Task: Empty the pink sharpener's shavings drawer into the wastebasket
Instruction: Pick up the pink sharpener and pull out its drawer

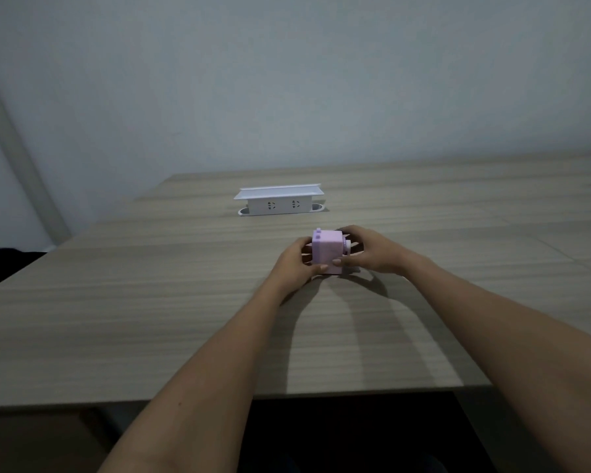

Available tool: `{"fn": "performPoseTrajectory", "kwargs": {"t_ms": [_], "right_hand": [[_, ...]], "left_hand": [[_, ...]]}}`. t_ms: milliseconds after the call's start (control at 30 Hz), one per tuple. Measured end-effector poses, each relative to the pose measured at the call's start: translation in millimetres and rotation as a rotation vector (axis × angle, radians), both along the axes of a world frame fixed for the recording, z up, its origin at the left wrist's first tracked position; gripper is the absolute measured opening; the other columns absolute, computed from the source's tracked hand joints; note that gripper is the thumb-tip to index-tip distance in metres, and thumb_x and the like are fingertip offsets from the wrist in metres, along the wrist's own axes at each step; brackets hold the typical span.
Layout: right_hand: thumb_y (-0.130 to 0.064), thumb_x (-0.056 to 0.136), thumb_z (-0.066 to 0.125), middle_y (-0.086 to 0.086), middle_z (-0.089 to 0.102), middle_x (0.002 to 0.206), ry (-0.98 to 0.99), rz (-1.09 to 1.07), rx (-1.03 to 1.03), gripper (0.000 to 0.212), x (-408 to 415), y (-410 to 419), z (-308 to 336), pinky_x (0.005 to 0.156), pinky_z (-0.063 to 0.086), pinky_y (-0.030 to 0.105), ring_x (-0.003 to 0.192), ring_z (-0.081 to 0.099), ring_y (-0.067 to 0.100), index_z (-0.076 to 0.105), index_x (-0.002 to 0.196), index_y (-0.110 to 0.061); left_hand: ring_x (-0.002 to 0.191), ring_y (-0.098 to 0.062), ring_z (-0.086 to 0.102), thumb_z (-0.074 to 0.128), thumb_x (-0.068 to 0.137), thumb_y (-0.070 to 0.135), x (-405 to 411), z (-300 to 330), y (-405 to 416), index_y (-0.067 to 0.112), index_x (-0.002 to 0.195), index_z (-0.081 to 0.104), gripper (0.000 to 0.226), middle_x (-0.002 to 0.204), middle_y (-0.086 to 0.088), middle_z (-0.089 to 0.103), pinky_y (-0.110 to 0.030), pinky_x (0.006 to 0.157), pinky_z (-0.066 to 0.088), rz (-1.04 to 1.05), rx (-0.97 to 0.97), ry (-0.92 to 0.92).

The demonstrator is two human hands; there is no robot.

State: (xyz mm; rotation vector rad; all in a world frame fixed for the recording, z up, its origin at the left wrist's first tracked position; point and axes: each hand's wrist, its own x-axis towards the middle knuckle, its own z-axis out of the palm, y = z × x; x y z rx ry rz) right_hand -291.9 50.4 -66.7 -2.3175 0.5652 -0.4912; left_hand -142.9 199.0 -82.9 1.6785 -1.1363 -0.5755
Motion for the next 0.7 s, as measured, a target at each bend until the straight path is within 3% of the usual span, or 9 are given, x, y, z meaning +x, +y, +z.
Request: {"fn": "performPoseTrajectory", "kwargs": {"t_ms": [167, 333, 533, 600, 700], "right_hand": [[-0.021, 0.084, 0.080, 0.003, 0.062, 0.125, 0.053, 0.001, 0.080, 0.064, 1, -3, 2, 0.067, 0.056, 0.017, 0.096, 0.068, 0.011, 0.051, 0.140, -0.011], [-0.021, 0.084, 0.080, 0.006, 0.065, 0.126, 0.107, 0.013, 0.100, 0.064, 1, -3, 10, 0.091, 0.056, 0.035, 0.106, 0.068, 0.022, 0.050, 0.140, -0.011], [-0.019, 0.084, 0.080, 0.007, 0.067, 0.122, 0.128, 0.009, 0.115, 0.062, 0, -3, 10, 0.086, 0.055, 0.028, 0.097, 0.069, 0.017, 0.051, 0.138, -0.010], [-0.019, 0.084, 0.081, 0.008, 0.066, 0.126, 0.135, 0.002, 0.112, 0.064, 0, -3, 10, 0.094, 0.054, 0.035, 0.106, 0.069, 0.022, 0.050, 0.140, -0.010], [-0.020, 0.080, 0.084, 0.009, 0.063, 0.131, 0.137, -0.009, 0.093, 0.071, -1, -1, 10, 0.103, 0.050, 0.045, 0.117, 0.064, 0.027, 0.049, 0.141, -0.010]], "left_hand": [[0.118, -0.034, 0.068, 0.079, 0.079, -0.004, 12, 0, -1, 0.007, 0.142, 0.053, 0.069, 0.128, -0.017, 0.068, -0.053, 0.099, 0.057, -0.016, 0.037, 0.064], [0.118, -0.038, 0.068, 0.082, 0.075, -0.006, 17, 0, -2, 0.001, 0.142, 0.051, 0.074, 0.127, -0.023, 0.068, -0.055, 0.100, 0.055, -0.029, 0.036, 0.084], [0.123, -0.037, 0.064, 0.083, 0.074, -0.007, 25, 0, 8, 0.000, 0.148, 0.045, 0.084, 0.133, -0.022, 0.062, -0.052, 0.104, 0.053, 0.020, 0.033, 0.121], [0.121, -0.035, 0.064, 0.082, 0.075, -0.007, 33, 1, 18, 0.000, 0.147, 0.045, 0.081, 0.134, -0.021, 0.061, -0.047, 0.101, 0.056, 0.047, 0.035, 0.103], [0.114, -0.026, 0.064, 0.080, 0.078, -0.006, 45, 7, 33, 0.000, 0.147, 0.044, 0.079, 0.135, -0.020, 0.060, -0.028, 0.086, 0.057, 0.072, 0.041, 0.058]]}}
